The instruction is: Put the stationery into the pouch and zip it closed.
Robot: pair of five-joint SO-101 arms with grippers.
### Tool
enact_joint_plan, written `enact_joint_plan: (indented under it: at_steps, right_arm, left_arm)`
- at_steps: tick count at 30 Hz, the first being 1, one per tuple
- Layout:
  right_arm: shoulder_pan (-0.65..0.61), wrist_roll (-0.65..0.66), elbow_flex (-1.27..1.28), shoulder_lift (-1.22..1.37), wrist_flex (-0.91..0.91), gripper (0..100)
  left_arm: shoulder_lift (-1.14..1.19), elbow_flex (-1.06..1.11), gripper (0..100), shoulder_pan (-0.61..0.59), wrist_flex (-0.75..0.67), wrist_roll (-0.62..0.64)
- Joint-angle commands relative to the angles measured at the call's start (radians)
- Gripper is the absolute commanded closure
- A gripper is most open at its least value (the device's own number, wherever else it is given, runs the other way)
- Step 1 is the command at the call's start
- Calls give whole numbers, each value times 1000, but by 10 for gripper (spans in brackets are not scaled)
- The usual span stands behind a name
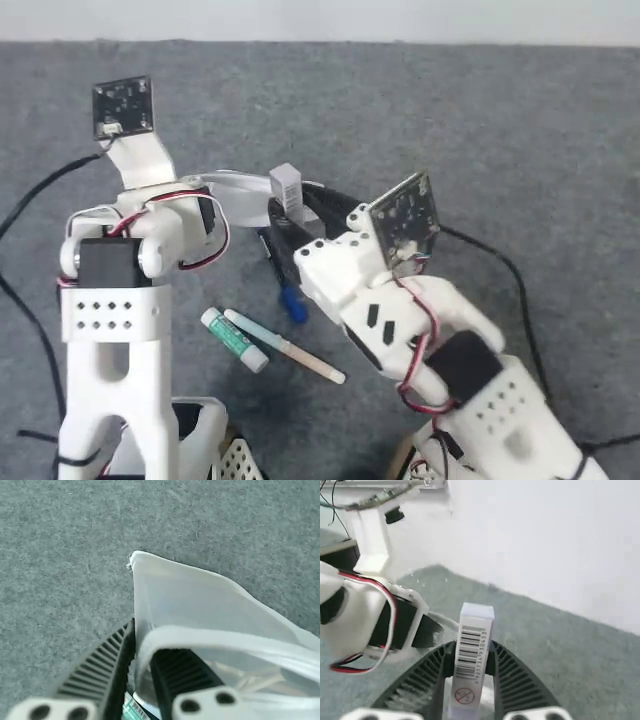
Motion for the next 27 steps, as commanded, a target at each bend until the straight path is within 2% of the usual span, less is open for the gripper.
enact_joint_plan:
  at_steps: [1, 5, 9, 15, 27]
  right_arm:
    - [-8, 12, 120, -31, -302, 991]
    - [-22, 103, 229, -30, -509, 991]
    - [-45, 135, 307, -28, -657, 991]
    - [-41, 161, 344, -2, -765, 991]
    - [-24, 163, 344, 317, -1038, 991]
  left_arm:
    - [-35, -5, 991, -5, -37, 12]
    - [-35, -5, 991, -5, -37, 12]
    - [-35, -5, 991, -5, -37, 12]
    - [-35, -5, 991, 0, -37, 12]
    - [-35, -5, 991, -5, -51, 12]
